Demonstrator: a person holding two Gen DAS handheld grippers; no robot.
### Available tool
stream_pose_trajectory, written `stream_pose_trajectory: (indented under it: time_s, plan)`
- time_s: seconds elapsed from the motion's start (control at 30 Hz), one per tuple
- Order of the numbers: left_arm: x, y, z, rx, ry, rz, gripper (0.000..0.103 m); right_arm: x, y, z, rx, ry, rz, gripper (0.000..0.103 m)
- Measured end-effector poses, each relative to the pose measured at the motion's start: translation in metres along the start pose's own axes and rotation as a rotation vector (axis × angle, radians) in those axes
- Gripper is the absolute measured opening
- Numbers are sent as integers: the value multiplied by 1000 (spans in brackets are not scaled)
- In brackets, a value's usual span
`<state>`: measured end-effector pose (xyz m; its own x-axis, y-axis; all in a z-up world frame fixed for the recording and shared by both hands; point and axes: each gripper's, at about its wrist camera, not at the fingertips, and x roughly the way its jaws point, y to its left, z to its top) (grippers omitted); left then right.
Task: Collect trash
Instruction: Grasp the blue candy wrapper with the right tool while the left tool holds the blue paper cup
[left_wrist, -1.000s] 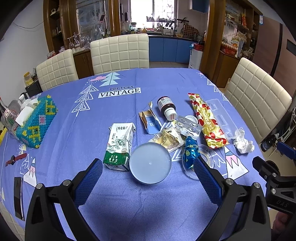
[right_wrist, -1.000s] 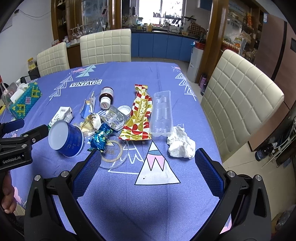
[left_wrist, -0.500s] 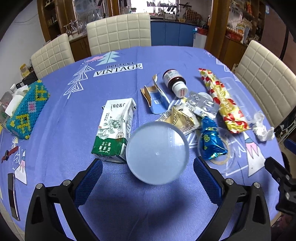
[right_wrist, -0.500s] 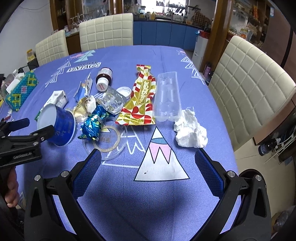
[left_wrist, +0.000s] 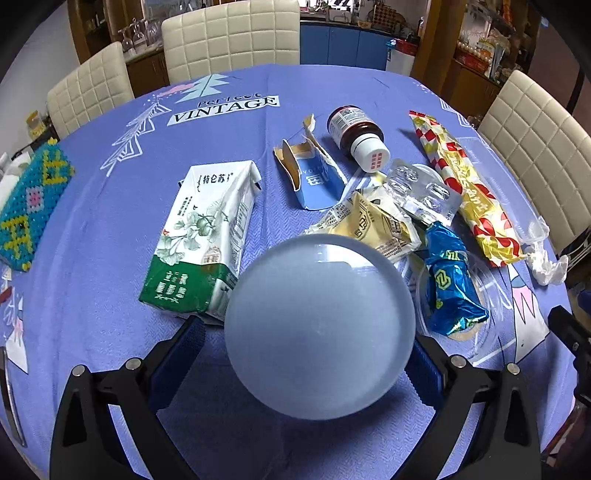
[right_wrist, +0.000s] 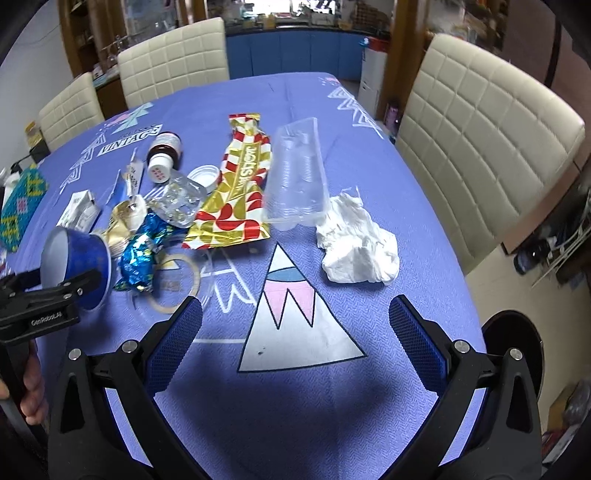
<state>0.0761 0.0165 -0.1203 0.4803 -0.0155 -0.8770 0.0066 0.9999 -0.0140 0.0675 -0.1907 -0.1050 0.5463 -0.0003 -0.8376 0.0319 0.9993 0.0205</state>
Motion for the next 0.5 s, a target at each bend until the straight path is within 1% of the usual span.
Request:
stream_pose_trajectory:
  time_s: [0.1,0.13,0.17,0.3,0.4,0.5]
  plan:
    - [0,1,1,1,-19,-1,93,6,11,3,-36,10,14,100]
    - [-1,2,1,-1,-23,-11,83,7,16,3,-56,9,22,100]
    - [-1,3,1,-4,-25,-20,79,7,20,3,-72,8,26,100]
    - [-4,7,1,-10,-36,-21,79,10,44,1,-163,5,62,100]
    - [-7,13,1,-26,-48,-15,79,15,63,-2,-230,23,105,100]
    - [-10,18,0,-43,-58,-7,79,22,75,-7,-278,40,126,100]
